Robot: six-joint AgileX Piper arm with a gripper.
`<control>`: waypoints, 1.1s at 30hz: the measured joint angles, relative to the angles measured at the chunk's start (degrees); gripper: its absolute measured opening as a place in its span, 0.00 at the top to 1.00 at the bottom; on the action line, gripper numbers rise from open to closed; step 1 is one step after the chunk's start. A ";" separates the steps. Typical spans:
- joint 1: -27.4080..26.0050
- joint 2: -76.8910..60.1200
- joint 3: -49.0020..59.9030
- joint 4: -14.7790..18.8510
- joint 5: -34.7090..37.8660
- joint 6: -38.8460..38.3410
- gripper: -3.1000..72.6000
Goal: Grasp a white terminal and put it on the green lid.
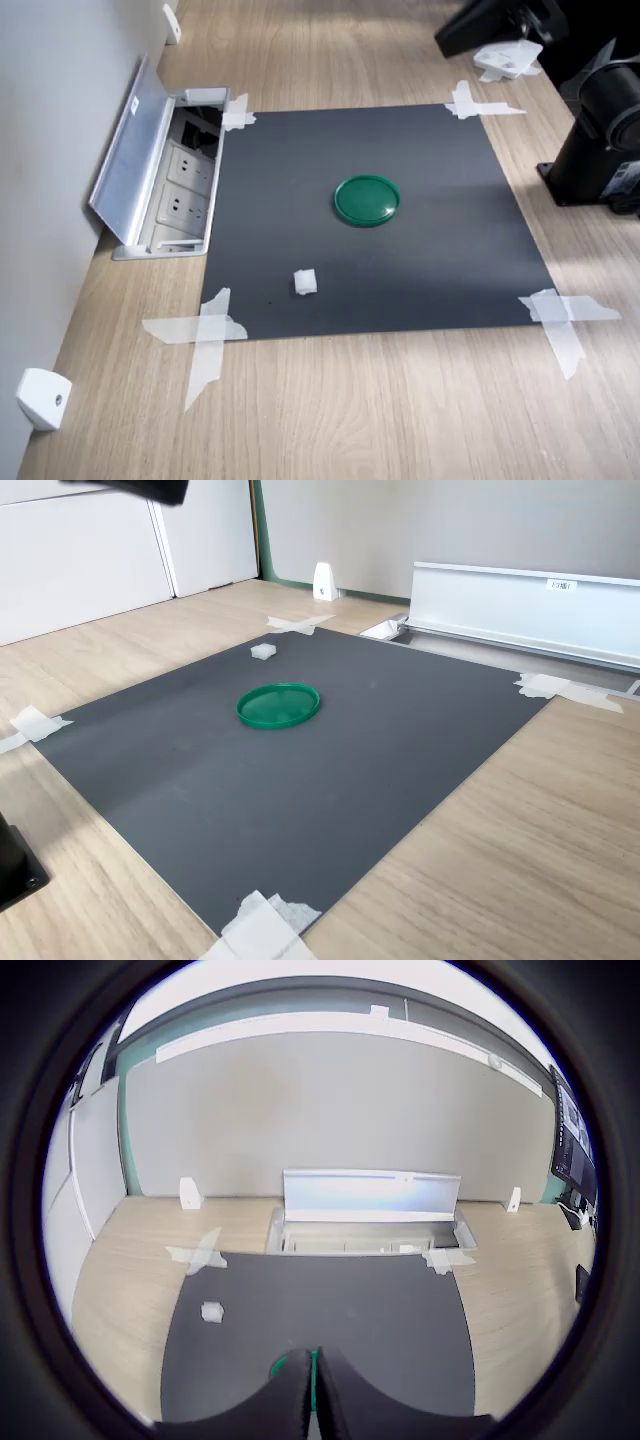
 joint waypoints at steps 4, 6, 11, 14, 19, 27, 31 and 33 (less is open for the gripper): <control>0.00 9.19 -7.24 -1.90 5.17 -0.75 0.97; 0.00 13.16 -10.24 -1.90 6.77 -2.51 0.97; 0.00 22.45 -16.48 -1.23 8.92 -13.62 0.97; 0.00 26.87 -18.98 1.05 10.33 -22.25 0.97; 0.00 34.07 -23.00 7.96 16.42 -39.13 0.93; 4.62 42.90 -30.65 9.46 21.25 -50.24 0.57; 10.75 46.53 -34.87 5.92 22.28 -50.37 0.28; 13.09 48.36 -36.84 3.88 22.42 -50.37 0.15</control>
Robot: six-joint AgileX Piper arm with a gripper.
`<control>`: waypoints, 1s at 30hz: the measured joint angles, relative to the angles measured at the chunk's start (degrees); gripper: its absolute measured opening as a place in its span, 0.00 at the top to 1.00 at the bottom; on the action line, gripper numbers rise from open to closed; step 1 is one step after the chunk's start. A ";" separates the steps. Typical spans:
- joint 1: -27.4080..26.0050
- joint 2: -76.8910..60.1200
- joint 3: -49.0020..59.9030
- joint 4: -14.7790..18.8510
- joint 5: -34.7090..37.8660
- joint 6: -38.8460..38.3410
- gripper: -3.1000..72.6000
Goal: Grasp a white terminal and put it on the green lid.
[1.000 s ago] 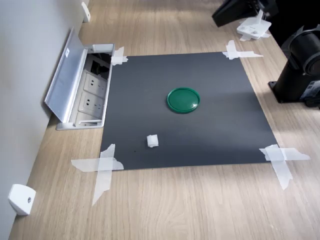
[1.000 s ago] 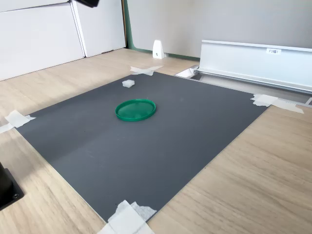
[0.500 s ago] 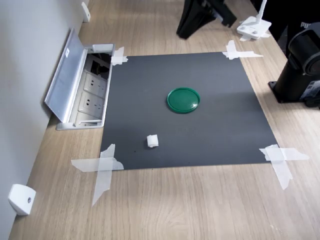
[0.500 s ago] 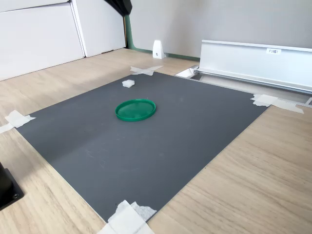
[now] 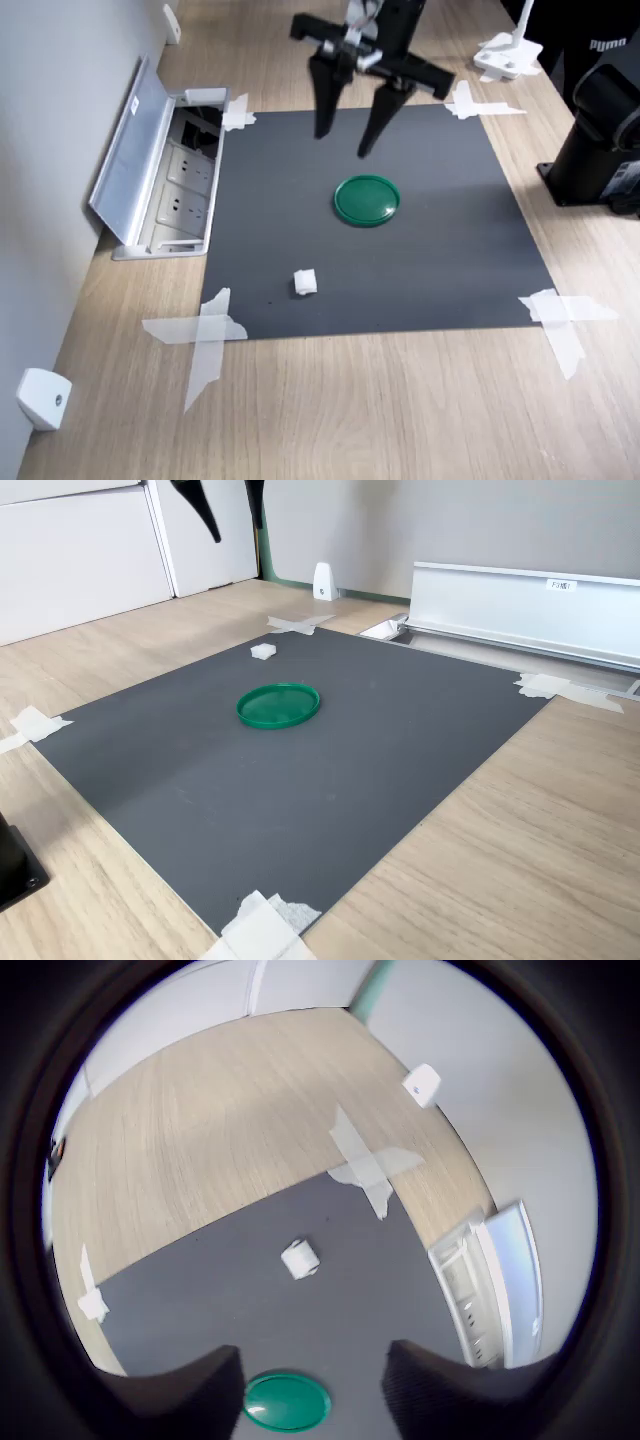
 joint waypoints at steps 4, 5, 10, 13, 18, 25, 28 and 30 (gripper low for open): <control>4.05 4.12 -4.83 -5.44 0.68 -0.35 0.03; 4.98 5.08 -6.33 -6.52 0.86 -0.70 0.02; 7.83 9.32 -12.58 -8.10 1.90 -5.76 0.02; 8.98 12.60 -13.98 -10.05 4.40 -9.15 0.02; 9.59 17.34 -14.07 -10.92 5.45 -10.69 0.02; 9.59 21.44 -12.41 -9.78 2.69 -12.43 0.02; 9.59 22.51 -10.40 -9.90 -0.26 -12.87 0.02; 9.59 23.17 -9.28 -10.03 -1.62 -13.23 0.02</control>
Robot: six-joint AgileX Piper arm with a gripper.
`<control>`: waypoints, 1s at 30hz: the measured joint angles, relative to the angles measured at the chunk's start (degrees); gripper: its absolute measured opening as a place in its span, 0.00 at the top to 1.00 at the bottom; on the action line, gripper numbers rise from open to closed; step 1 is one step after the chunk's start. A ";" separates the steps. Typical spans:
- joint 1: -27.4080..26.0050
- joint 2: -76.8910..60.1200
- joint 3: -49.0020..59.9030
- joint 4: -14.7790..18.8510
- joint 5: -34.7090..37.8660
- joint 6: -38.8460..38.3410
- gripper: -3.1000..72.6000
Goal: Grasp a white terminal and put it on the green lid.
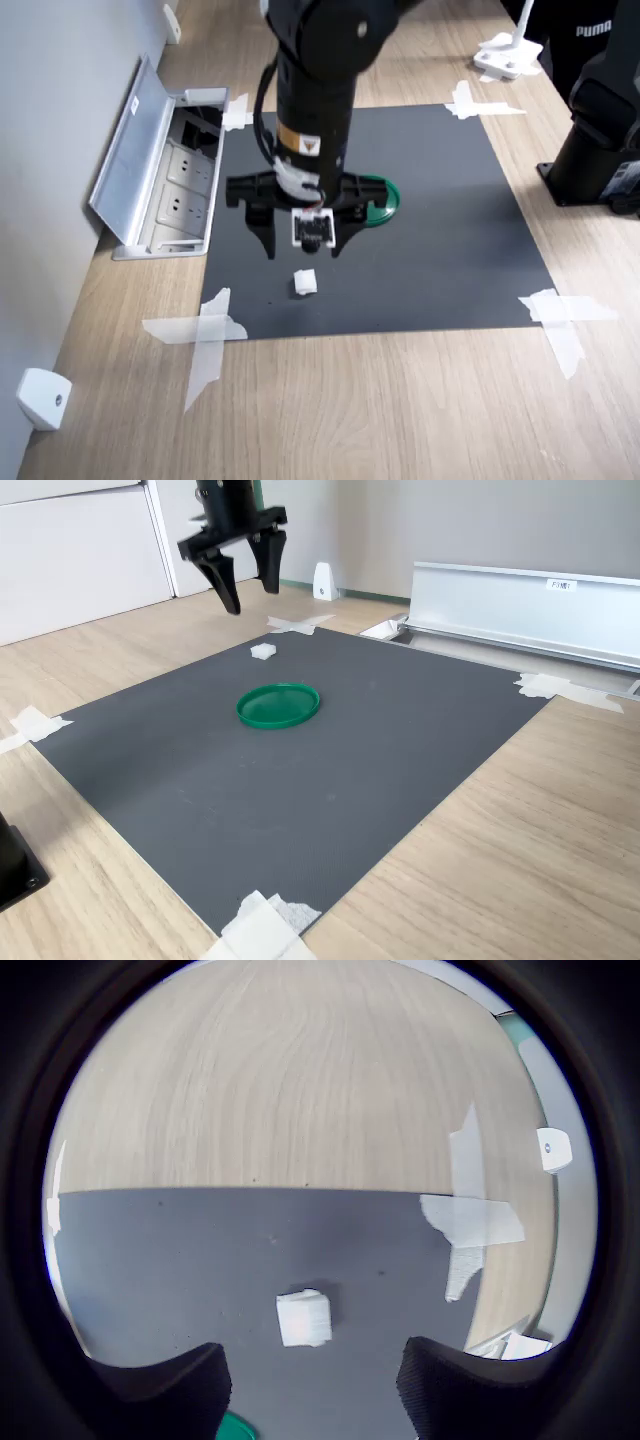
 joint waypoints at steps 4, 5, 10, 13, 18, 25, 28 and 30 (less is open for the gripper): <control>0.00 0.82 2.47 -0.18 -2.21 -0.53 0.02; 0.00 0.88 3.22 -0.18 -2.98 -0.57 0.02; 0.00 1.37 4.53 -0.18 -6.57 -0.64 0.02; 0.00 2.49 4.60 -0.24 -6.88 -0.64 0.02; 0.00 4.26 4.60 -0.24 -7.95 -0.07 0.03; 0.00 5.12 4.60 -0.41 -8.14 0.25 0.04; 0.00 5.17 4.60 -0.41 -7.62 0.33 0.13; 0.06 5.17 4.60 -0.41 -7.26 0.33 0.26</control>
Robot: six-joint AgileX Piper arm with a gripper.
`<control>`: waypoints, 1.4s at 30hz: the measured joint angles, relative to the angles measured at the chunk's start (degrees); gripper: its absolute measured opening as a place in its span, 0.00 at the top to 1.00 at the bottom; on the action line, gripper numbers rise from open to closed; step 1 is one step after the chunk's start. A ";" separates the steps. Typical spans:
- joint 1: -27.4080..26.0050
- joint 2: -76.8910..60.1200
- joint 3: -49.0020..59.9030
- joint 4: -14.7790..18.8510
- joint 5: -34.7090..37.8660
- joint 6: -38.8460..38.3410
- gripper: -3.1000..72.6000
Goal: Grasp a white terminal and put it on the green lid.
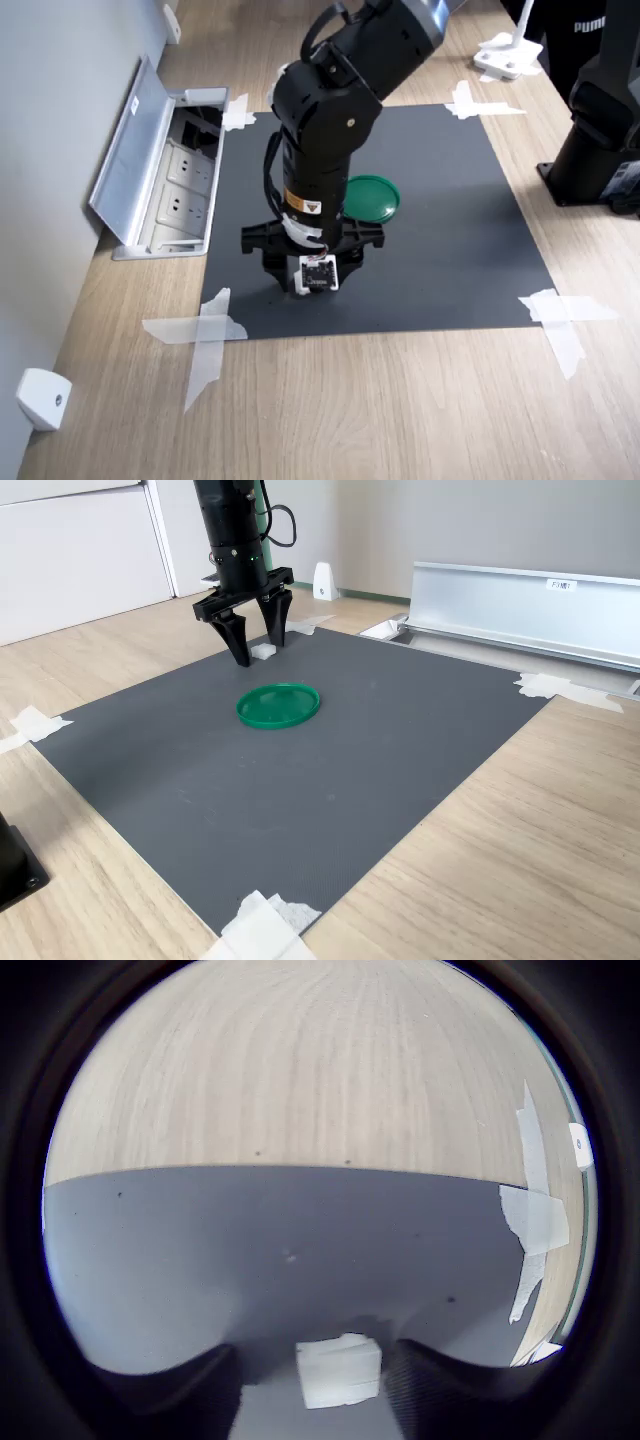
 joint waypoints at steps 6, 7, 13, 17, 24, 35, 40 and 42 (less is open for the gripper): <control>0.00 0.20 -0.97 -0.02 -0.39 0.89 0.61; 0.00 0.26 -1.81 -0.02 -0.27 1.61 0.60; 0.00 -2.33 -7.71 -0.28 6.43 7.96 0.60; -1.17 -7.85 -7.53 0.21 14.89 8.60 0.60; -9.45 -18.09 1.68 1.21 15.44 3.71 0.60; -14.62 -20.18 18.29 -1.12 4.04 0.54 0.60; -14.62 -20.01 22.12 -1.78 0.06 1.80 0.60; -14.62 -19.62 22.91 -2.95 -1.15 3.42 0.60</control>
